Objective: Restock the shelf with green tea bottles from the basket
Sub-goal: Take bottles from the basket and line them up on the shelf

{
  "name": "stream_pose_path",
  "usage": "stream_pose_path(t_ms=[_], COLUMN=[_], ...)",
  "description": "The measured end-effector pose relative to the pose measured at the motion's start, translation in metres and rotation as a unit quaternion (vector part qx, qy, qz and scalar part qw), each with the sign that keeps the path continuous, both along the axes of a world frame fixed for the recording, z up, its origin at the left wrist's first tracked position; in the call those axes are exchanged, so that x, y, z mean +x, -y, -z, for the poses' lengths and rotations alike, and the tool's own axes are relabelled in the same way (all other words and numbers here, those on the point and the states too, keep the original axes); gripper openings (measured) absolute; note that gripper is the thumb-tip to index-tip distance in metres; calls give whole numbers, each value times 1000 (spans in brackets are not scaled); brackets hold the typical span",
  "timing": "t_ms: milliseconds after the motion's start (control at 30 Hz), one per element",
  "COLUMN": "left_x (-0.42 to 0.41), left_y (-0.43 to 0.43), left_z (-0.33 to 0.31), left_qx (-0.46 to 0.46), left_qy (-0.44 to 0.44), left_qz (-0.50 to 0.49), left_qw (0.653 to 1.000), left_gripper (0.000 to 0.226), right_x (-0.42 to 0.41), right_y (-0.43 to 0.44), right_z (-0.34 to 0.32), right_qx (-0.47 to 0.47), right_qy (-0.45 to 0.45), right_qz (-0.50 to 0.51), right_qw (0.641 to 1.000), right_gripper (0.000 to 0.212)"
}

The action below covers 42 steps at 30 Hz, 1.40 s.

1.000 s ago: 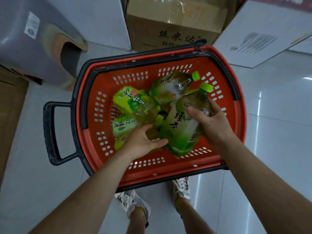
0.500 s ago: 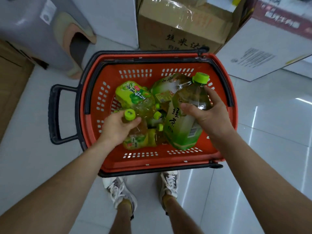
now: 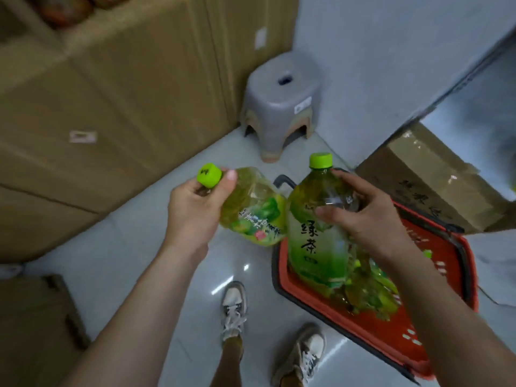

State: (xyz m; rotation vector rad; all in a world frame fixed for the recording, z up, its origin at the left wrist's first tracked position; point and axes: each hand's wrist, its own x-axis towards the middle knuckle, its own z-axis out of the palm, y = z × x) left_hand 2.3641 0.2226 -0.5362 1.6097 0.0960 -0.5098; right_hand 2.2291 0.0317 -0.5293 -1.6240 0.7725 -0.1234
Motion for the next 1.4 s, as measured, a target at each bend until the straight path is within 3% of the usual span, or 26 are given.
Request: stream_pose_path(t_ms=[133, 300, 533, 800, 967, 1133, 1233, 1333, 1400], left_x=[31, 58, 139, 306, 402, 466, 491, 498, 494], left_y=[-86, -179, -282, -376, -404, -404, -401, -401, -404], left_z=[-43, -82, -111, -114, -100, -78, -70, -65, -59], left_qx=[2, -22, -31, -8, 111, 240, 287, 268, 290], left_qy=[-7, -23, 40, 126, 198, 217, 245, 231, 250], left_qz=[-156, -349, -463, -459, -384, -294, -252, -223, -202], left_qw=[988, 937, 885, 879, 895, 899, 891, 908, 901], left_gripper=[16, 18, 24, 22, 20, 26, 46, 56, 67], right_x=[68, 149, 273, 460, 558, 595, 602, 608, 609], right_y=[-66, -152, -254, -357, -396, -412, -411, -407, -408], right_z=[-22, -37, -57, -83, -67, -30, -18, -22, -26], right_qx=[3, -54, -24, -32, -25, -26, -66, -76, -87], right_qy=[49, 102, 168, 263, 253, 235, 219, 166, 149], right_qz=[-51, -93, -137, -110, -136, -211, -265, -288, -295], right_qw=[997, 989, 976, 958, 957, 949, 937, 940, 940], right_gripper=[55, 57, 67, 70, 71, 60, 86, 90, 95])
